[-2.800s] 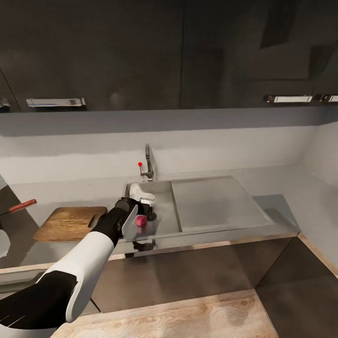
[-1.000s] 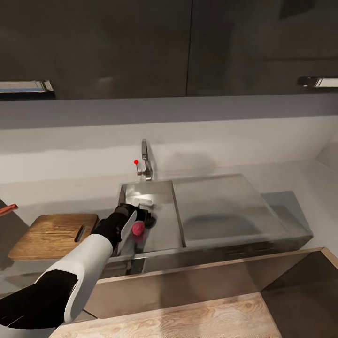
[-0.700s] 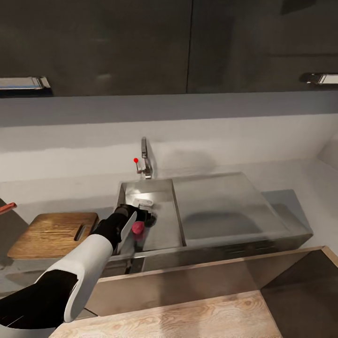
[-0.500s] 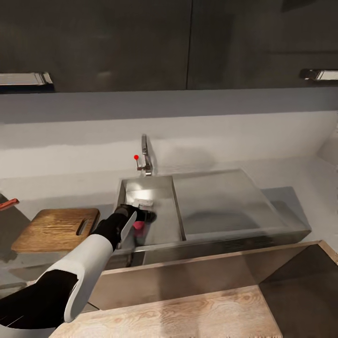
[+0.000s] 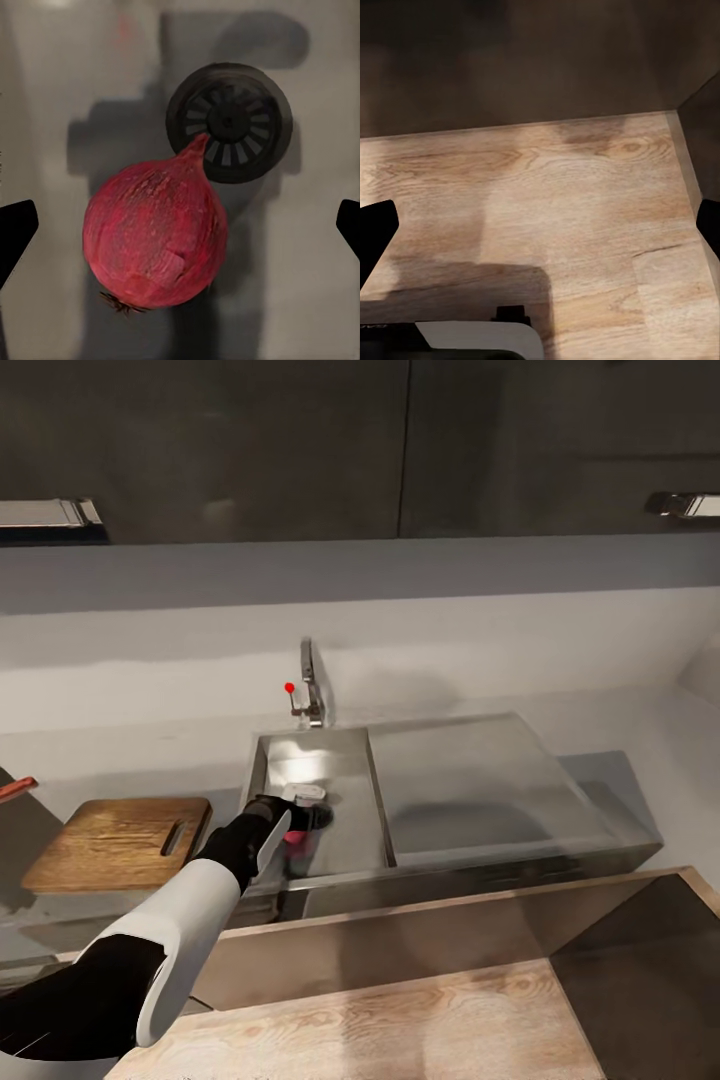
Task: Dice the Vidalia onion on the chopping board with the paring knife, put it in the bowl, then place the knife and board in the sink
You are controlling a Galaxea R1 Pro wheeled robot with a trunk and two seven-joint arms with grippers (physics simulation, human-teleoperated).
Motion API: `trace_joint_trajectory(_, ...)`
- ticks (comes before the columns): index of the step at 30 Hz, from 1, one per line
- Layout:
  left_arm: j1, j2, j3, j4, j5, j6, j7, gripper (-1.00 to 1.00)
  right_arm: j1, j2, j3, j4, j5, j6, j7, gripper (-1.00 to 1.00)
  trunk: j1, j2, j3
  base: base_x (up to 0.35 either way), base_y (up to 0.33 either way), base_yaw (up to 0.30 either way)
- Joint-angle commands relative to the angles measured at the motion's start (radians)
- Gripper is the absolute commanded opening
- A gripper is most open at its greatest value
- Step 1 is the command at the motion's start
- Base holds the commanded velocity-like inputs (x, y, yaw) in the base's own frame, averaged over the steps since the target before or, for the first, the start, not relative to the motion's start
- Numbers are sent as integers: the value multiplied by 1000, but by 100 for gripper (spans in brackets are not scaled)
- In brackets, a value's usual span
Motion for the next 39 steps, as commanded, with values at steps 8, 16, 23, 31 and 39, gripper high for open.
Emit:
trace_joint_trajectory(8, -1, 7, -7, -1, 6, 5, 8, 100, -1, 1, -5, 0, 11, -3, -5, 100, 0, -2, -15, 102, 71, 0)
trace_joint_trajectory(16, -1, 7, -7, -1, 6, 5, 9, 100, 0, 2, -5, 0, 11, -3, -5, 100, 0, -2, -27, 49, 35, 0)
trace_joint_trajectory(23, -1, 6, -7, -1, 7, 5, 9, 100, 0, 2, -5, 0, 11, -3, -5, 100, 0, -2, -39, 1, 2, 0)
trace_joint_trajectory(31, -1, 5, -7, -1, 5, 4, 9, 100, -1, 2, -4, 0, 11, -3, -5, 100, 0, -2, -51, -110, -68, 0)
trace_joint_trajectory(39, -1, 7, -7, -1, 4, 4, 9, 100, -1, 2, -4, 0, 11, -3, -5, 100, 0, -2, -60, -18, -10, 0)
